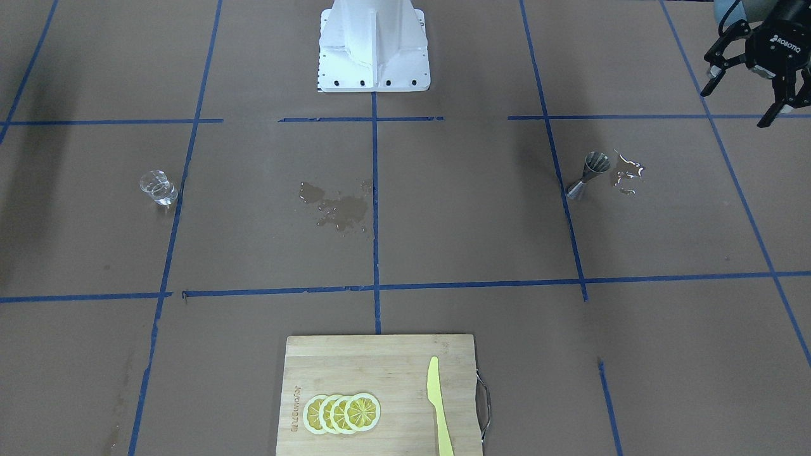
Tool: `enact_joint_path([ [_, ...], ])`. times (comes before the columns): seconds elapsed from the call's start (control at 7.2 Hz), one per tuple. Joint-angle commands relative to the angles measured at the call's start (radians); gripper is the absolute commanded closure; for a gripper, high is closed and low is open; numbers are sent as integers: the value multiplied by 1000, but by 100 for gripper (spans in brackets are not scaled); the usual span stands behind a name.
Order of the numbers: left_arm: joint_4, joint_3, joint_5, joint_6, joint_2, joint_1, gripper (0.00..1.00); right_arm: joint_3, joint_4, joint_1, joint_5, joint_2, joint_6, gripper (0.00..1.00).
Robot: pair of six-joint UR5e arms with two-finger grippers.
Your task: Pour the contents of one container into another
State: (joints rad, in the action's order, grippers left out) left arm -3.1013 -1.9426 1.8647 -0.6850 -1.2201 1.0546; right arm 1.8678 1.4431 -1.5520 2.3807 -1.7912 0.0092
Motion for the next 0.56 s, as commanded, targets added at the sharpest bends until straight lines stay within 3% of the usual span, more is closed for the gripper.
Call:
enact_joint_path([
  [0.0,-23,-1,-164,-40,4,-103,0,1,0,-8,0,-2,0,0],
  [0.42,-22,10,-708,-189,5,-493,0,-1,0,-11,0,-2,0,0],
])
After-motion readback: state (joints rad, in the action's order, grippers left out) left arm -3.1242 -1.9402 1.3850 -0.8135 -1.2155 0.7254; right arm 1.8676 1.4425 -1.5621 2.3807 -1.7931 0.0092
